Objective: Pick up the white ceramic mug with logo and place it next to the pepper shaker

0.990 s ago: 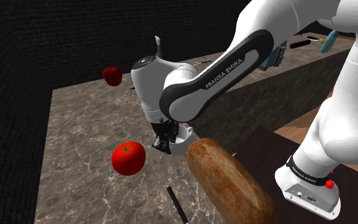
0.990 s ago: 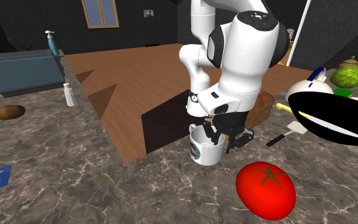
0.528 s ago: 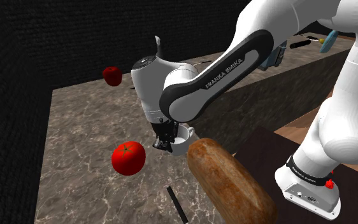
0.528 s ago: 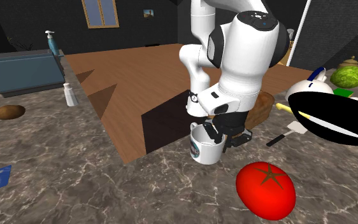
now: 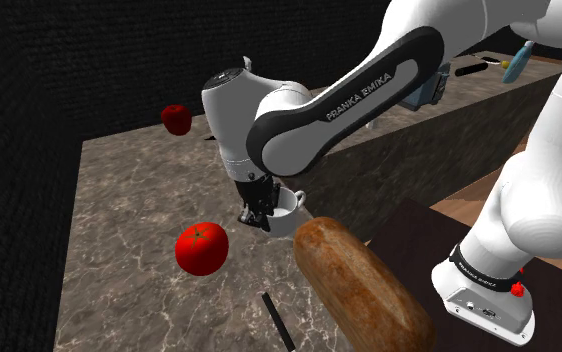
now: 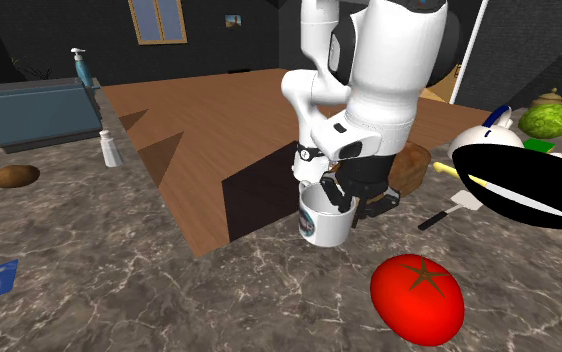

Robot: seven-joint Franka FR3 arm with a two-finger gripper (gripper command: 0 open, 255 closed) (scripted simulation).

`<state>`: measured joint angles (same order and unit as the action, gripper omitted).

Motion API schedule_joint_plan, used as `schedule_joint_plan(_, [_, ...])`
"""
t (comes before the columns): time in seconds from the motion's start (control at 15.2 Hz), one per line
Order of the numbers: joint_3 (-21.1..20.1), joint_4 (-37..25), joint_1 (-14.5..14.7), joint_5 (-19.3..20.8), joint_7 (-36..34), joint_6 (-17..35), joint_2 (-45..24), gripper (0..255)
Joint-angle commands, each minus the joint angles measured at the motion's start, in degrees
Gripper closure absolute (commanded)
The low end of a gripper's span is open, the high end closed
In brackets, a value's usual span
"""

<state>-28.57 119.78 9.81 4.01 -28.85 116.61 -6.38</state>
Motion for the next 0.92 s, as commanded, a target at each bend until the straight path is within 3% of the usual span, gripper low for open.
schedule_joint_plan(0.0, [-0.1, -0.8, -0.1, -0.5, 0.4, -1.6, 0.9, 255])
schedule_joint_plan(0.86, [-0.1, -6.8, -0.5, -2.6, 2.0, -11.0, 4.9, 255])
